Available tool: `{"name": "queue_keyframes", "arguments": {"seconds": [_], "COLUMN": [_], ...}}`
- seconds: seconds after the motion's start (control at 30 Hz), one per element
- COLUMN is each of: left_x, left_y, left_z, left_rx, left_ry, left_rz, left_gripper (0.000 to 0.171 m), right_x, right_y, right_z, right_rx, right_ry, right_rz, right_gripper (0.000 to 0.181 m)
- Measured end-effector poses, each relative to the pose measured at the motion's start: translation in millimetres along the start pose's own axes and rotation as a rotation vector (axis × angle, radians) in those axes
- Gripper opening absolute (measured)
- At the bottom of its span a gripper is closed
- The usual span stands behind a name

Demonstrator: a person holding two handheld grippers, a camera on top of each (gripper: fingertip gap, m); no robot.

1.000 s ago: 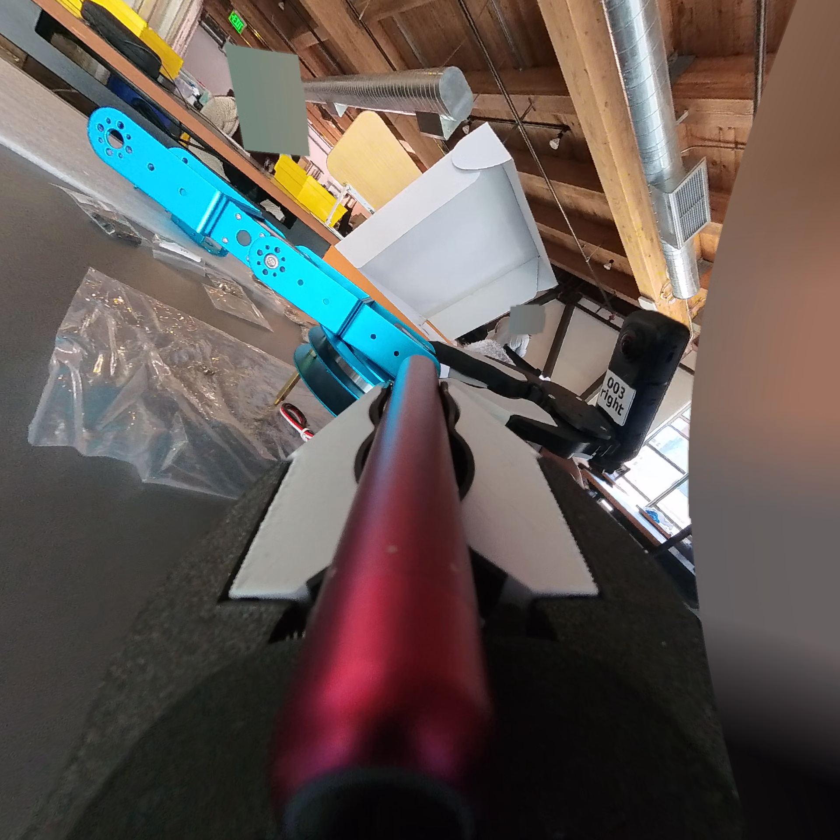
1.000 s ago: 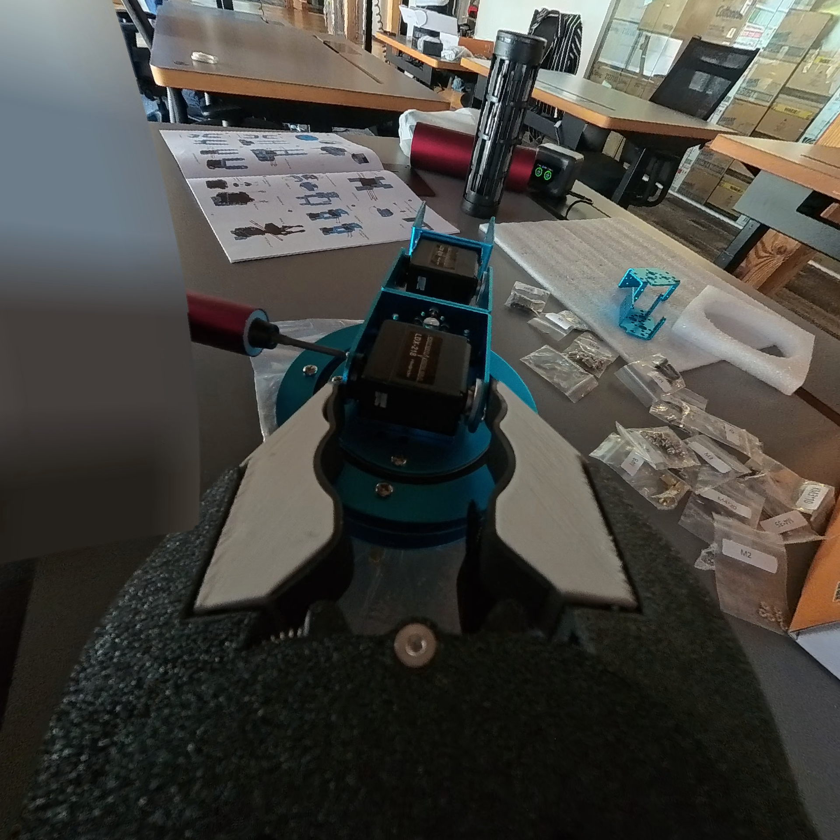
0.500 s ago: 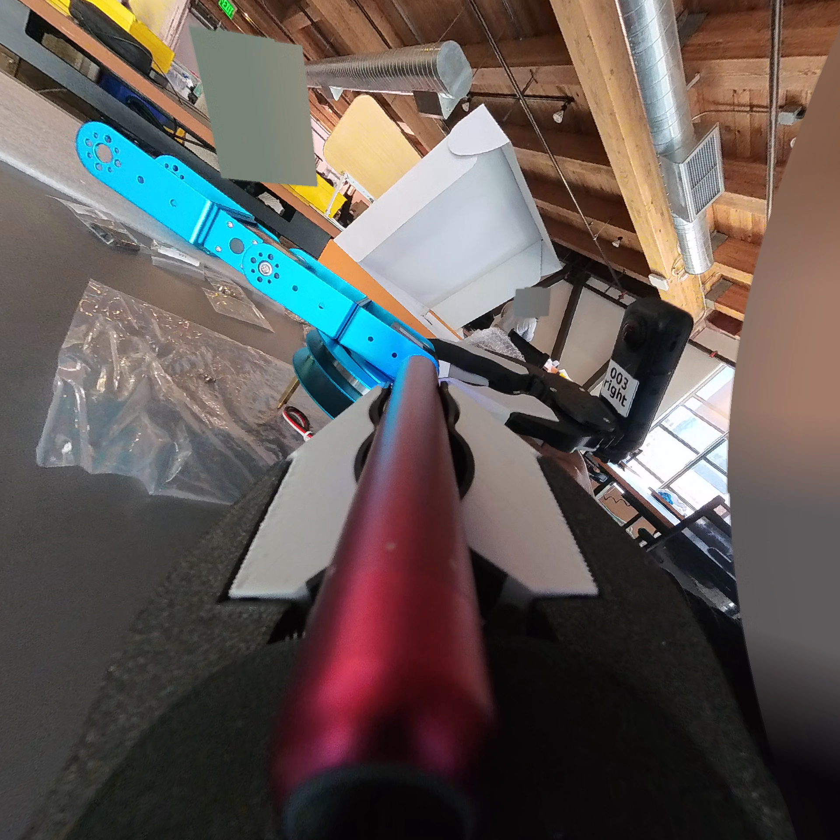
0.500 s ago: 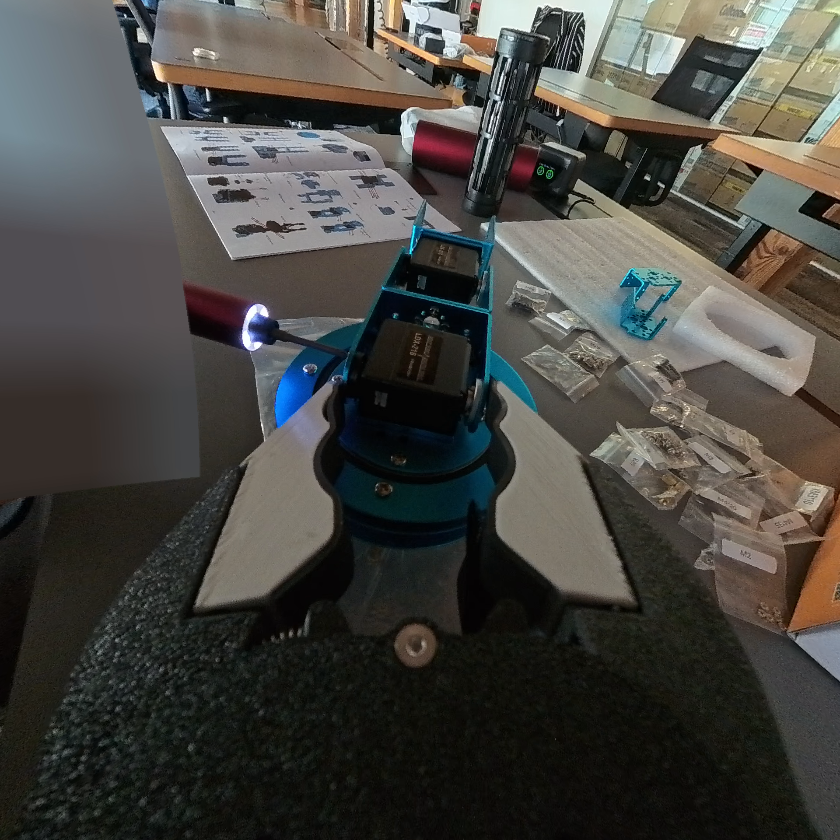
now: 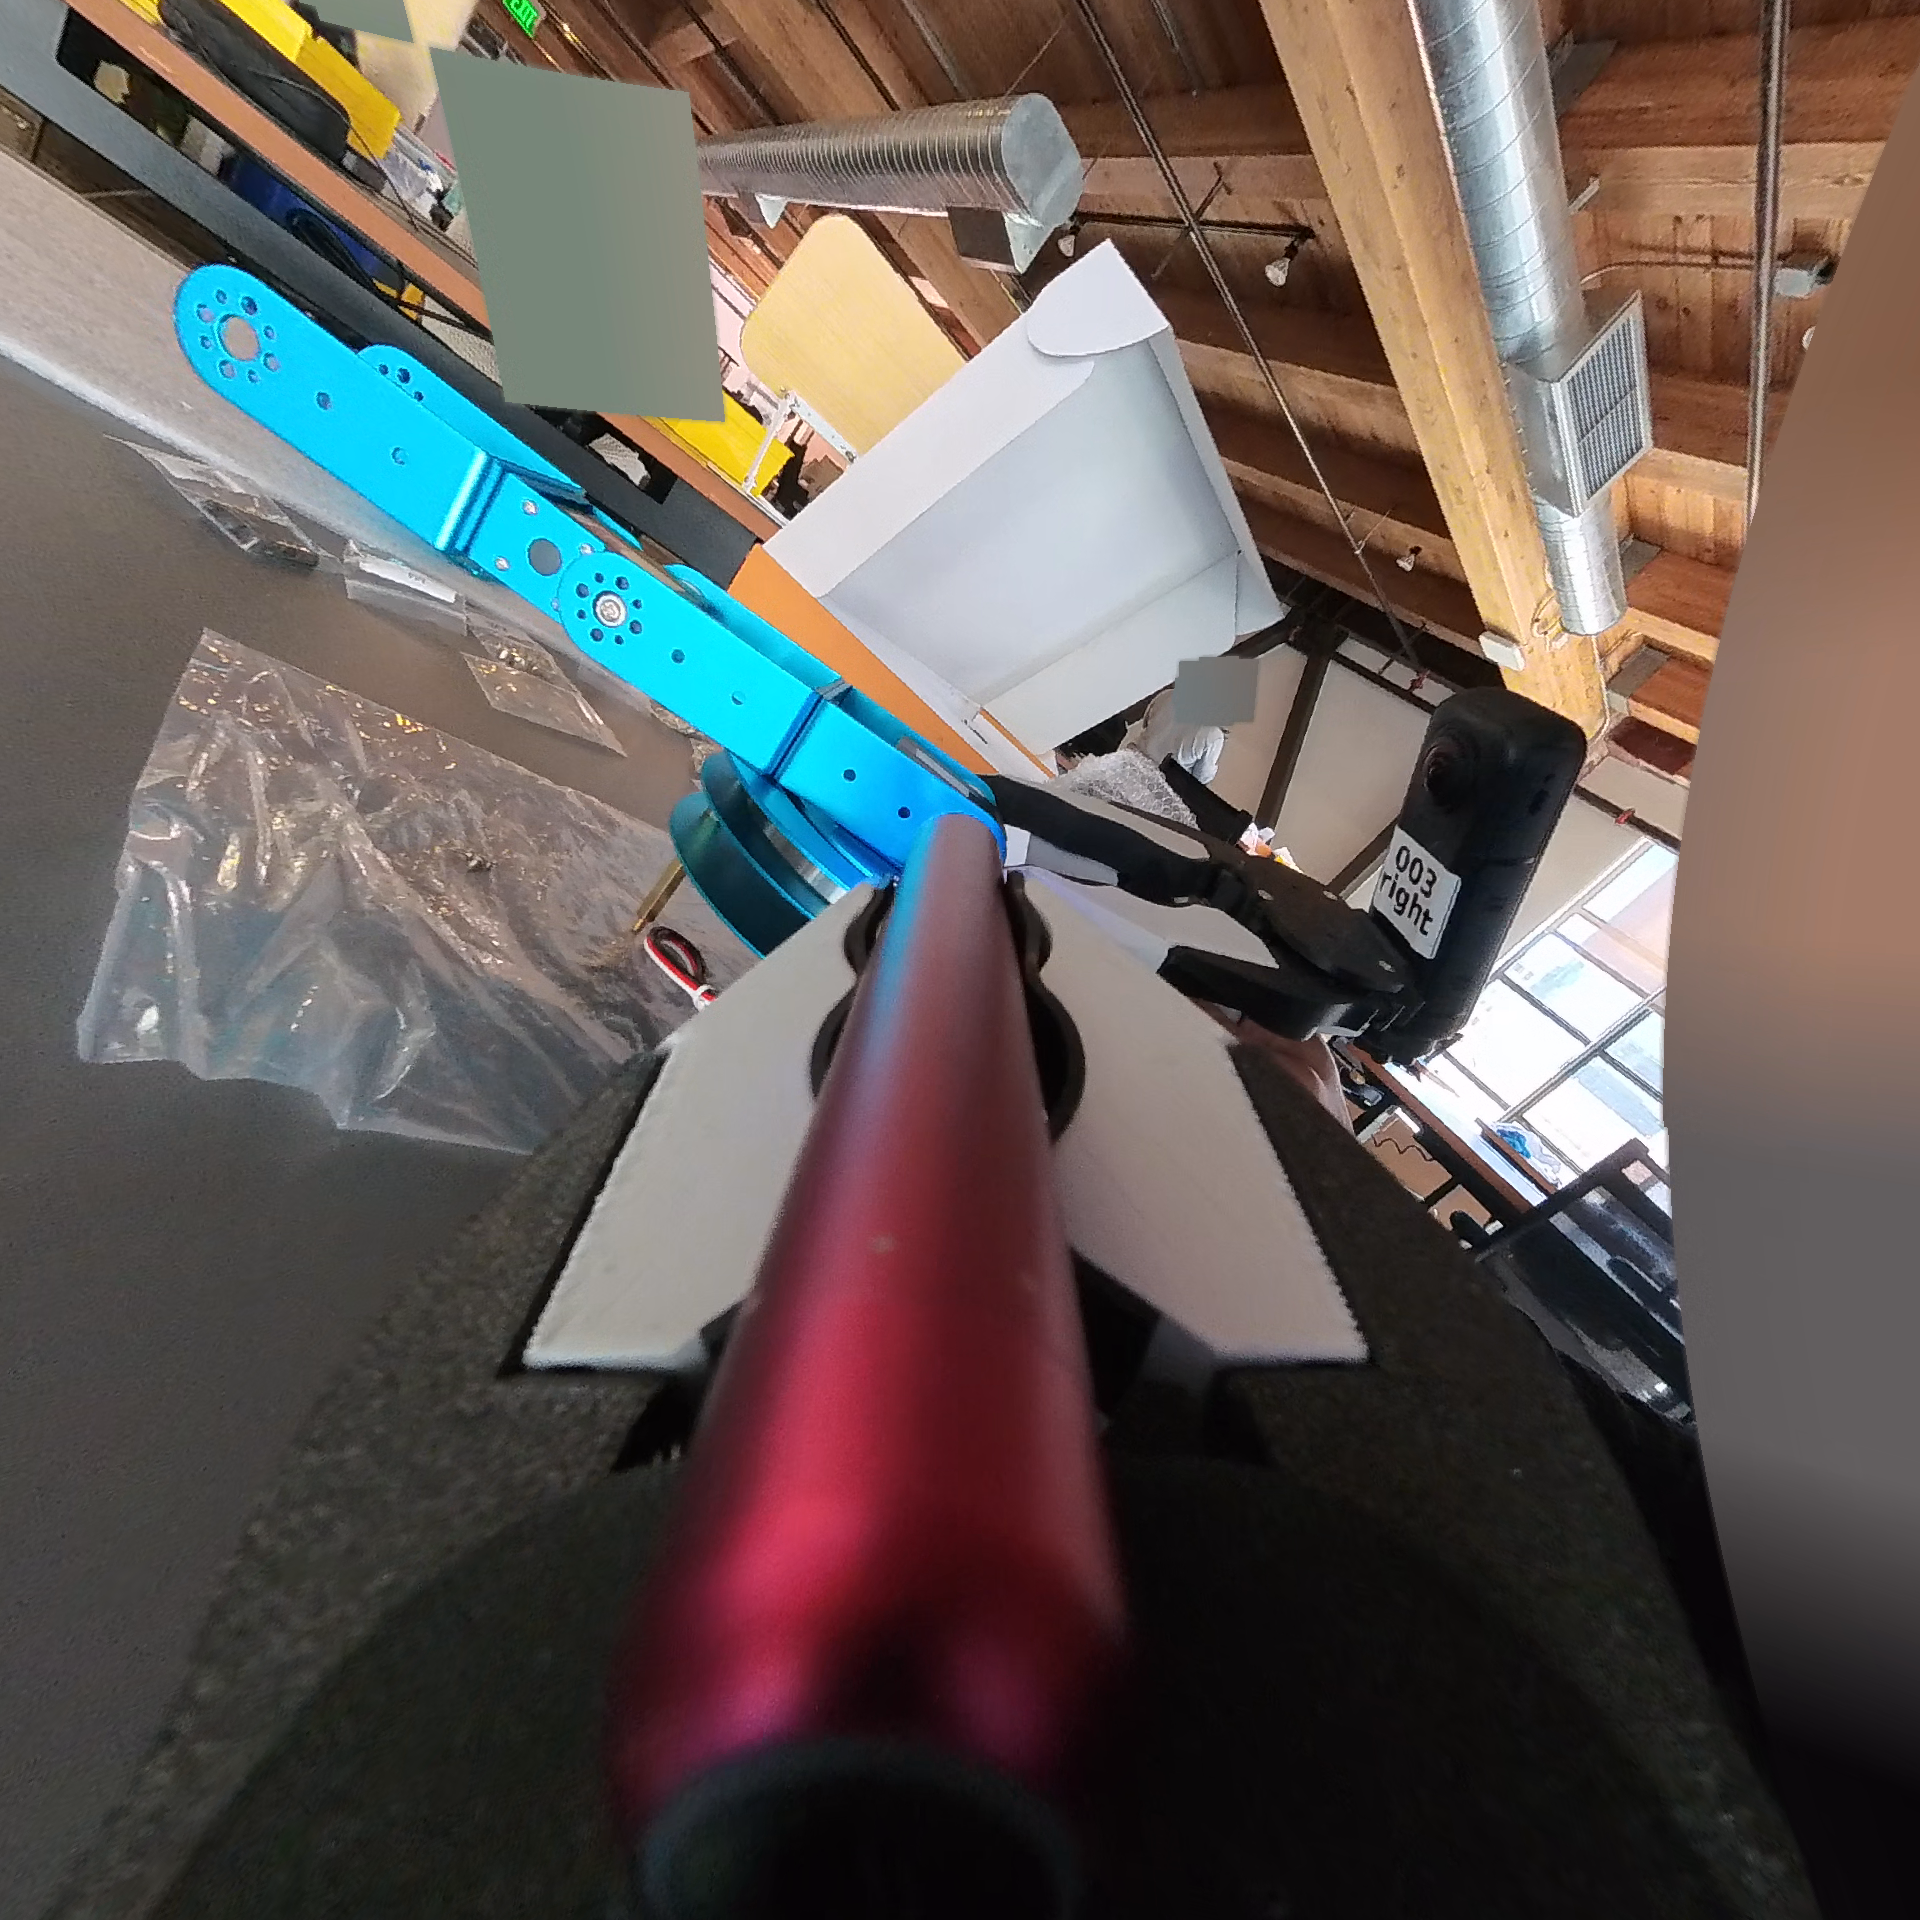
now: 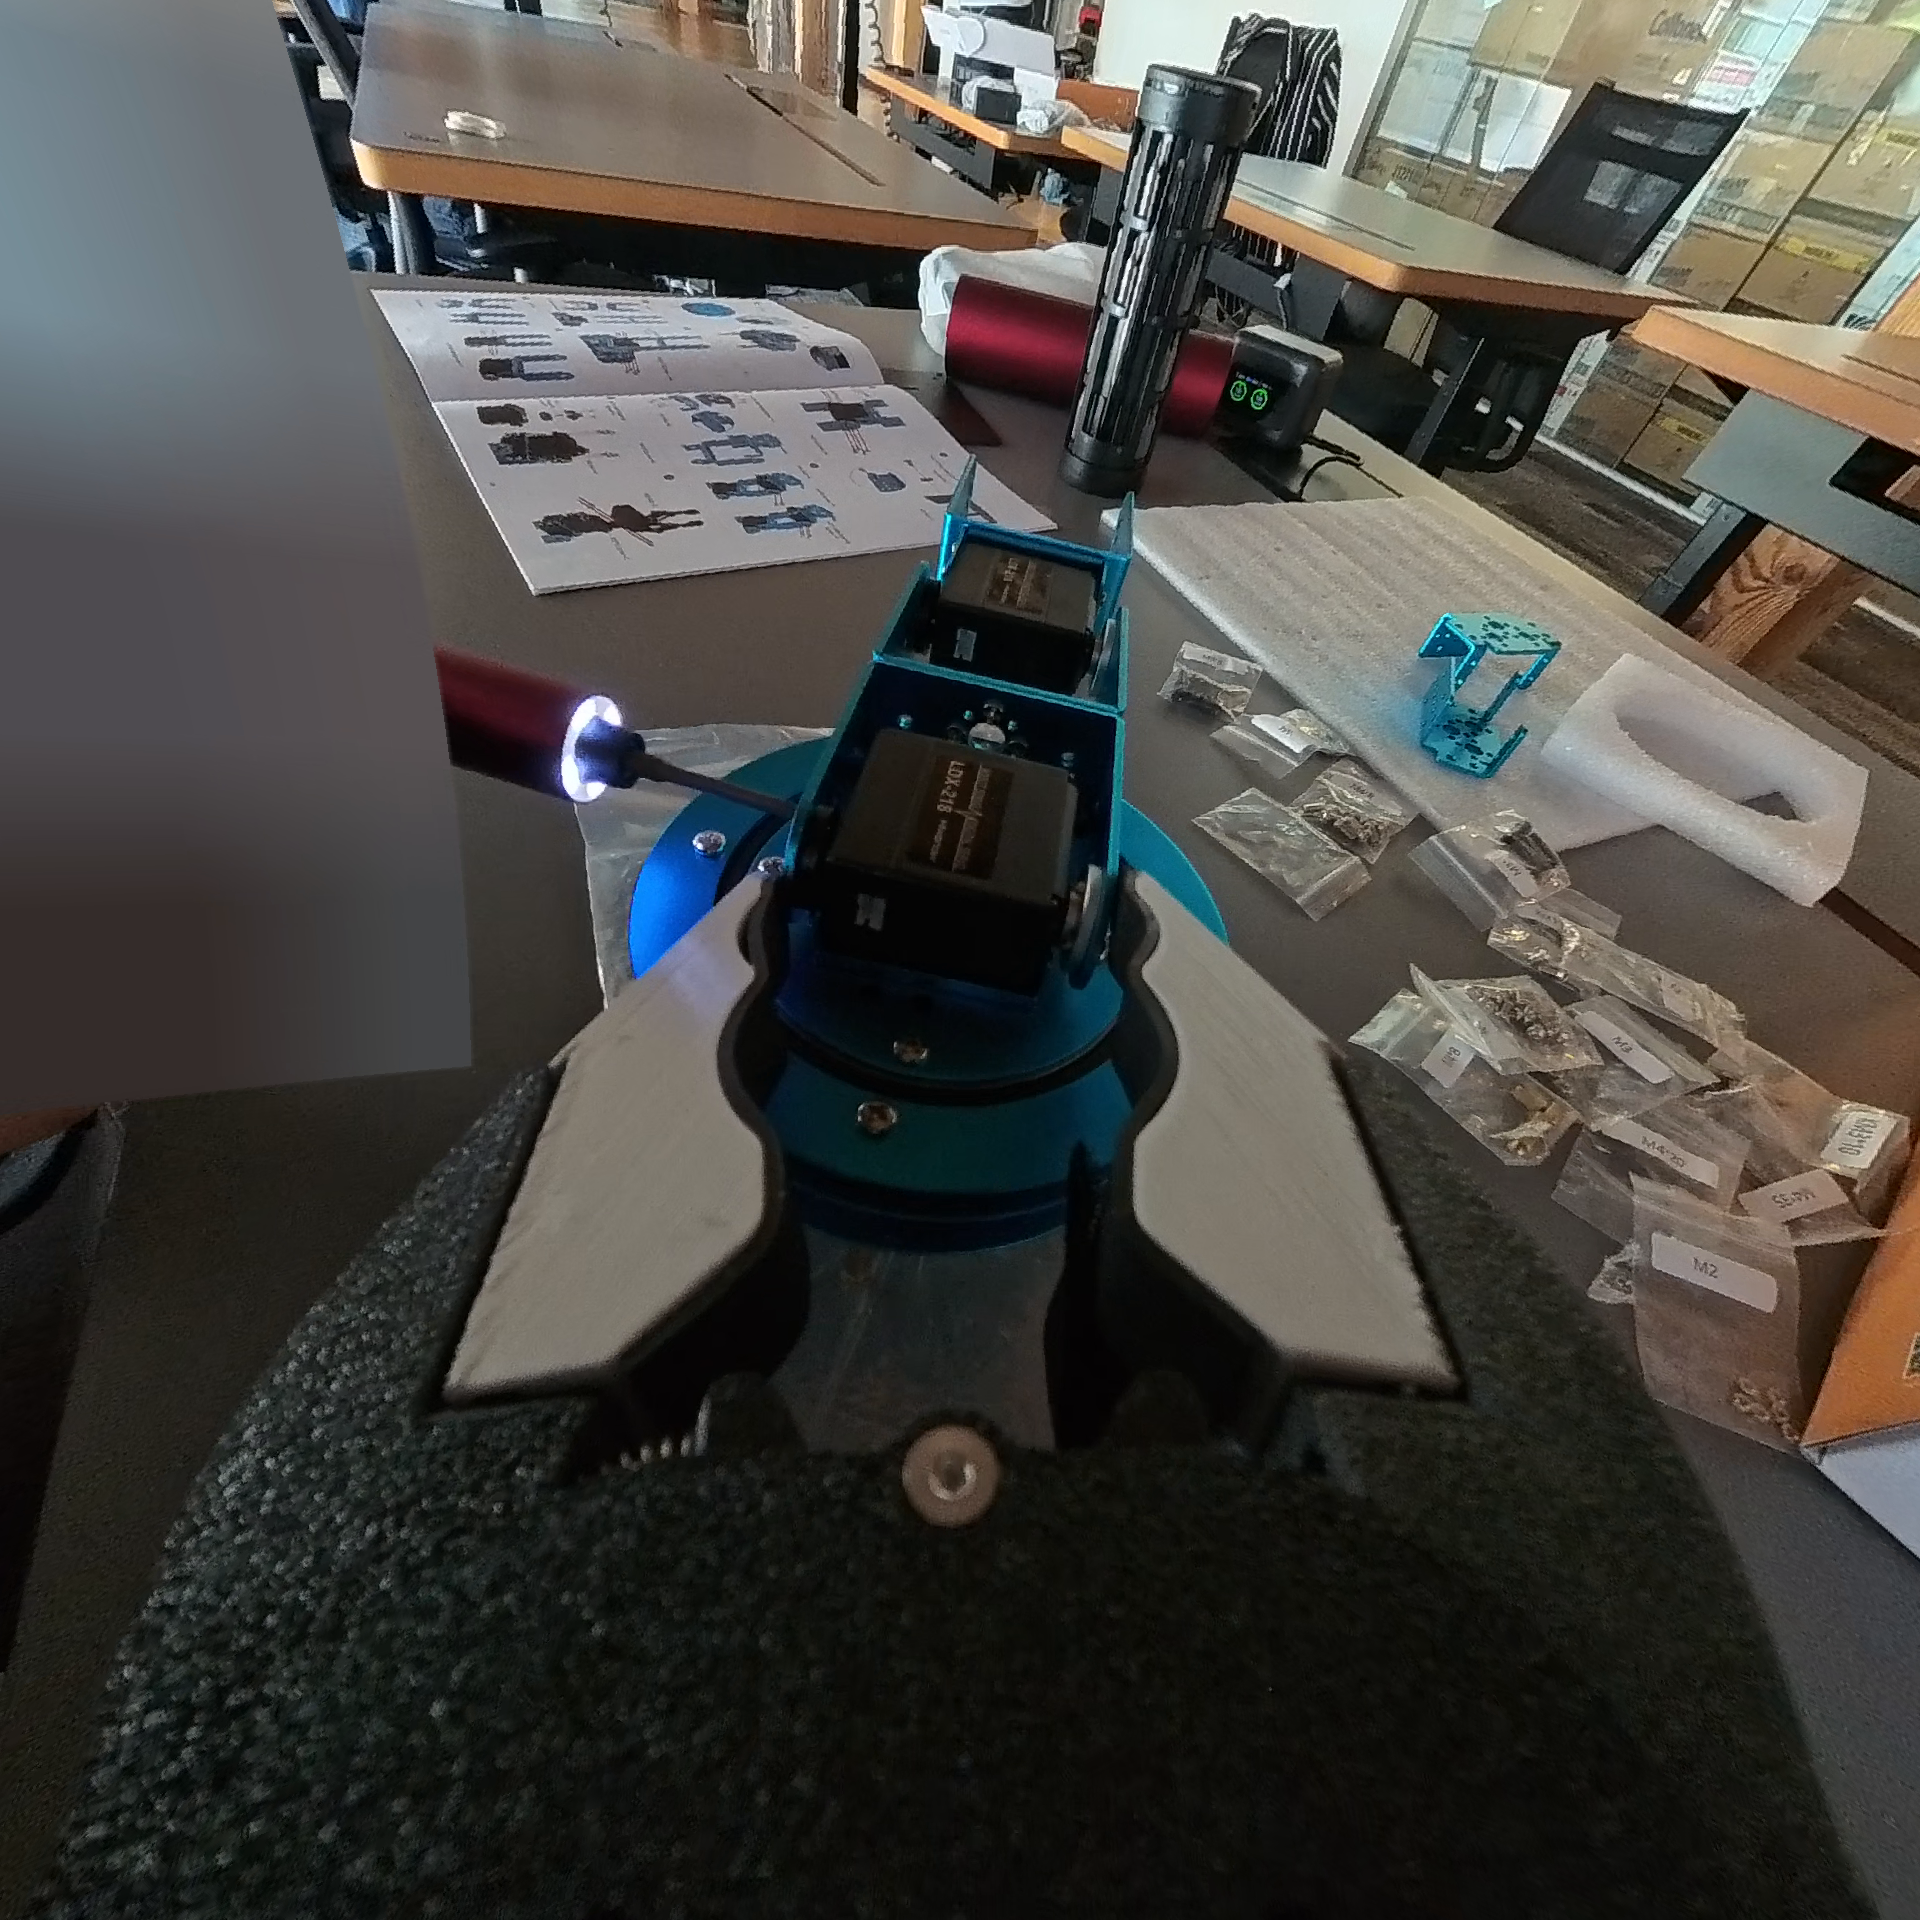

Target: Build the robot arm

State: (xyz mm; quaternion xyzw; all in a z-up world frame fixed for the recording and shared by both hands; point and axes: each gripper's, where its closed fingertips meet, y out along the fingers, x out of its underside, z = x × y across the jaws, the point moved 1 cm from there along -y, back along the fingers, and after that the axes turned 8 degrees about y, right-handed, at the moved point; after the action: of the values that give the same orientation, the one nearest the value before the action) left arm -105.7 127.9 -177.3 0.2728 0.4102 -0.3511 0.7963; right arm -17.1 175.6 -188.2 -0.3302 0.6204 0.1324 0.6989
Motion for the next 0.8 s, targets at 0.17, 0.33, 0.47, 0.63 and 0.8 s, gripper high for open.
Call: {"name": "queue_keyframes", "arguments": {"seconds": [0.17, 0.33, 0.47, 0.63, 0.8], "left_x": [1.3, 0.8, 0.8, 2.2, 1.9], "left_y": [0.8, 0.8, 1.3, 1.7, 2.5], "left_z": [-1.4, -1.3, -0.3, -2.1, -1.3], "left_rx": [-0.004, 0.009, 0.001, 0.023, 0.002], "left_ry": [-0.007, -0.025, -0.009, -0.065, -0.054], "left_rz": [-0.002, 0.0, -0.004, -0.004, -0.012], "left_gripper": [0.021, 0.02, 0.021, 0.02, 0.021], "right_x": [0.1, 0.2, 0.3, 0.4, 0.3], "right_y": [-0.1, -0.2, 0.0, 0.1, 0.2], "right_z": [0.2, -0.1, 0.4, 0.7, 1.3], "right_rx": [0.001, -0.003, 0.0, 0.003, 0.009], "right_ry": [0.002, 0.004, 0.003, 0.001, 0.005], "right_rz": [0.0, 0.001, 0.0, -0.005, -0.004], "right_gripper": [0.061, 0.062, 0.062, 0.062, 0.062]}}
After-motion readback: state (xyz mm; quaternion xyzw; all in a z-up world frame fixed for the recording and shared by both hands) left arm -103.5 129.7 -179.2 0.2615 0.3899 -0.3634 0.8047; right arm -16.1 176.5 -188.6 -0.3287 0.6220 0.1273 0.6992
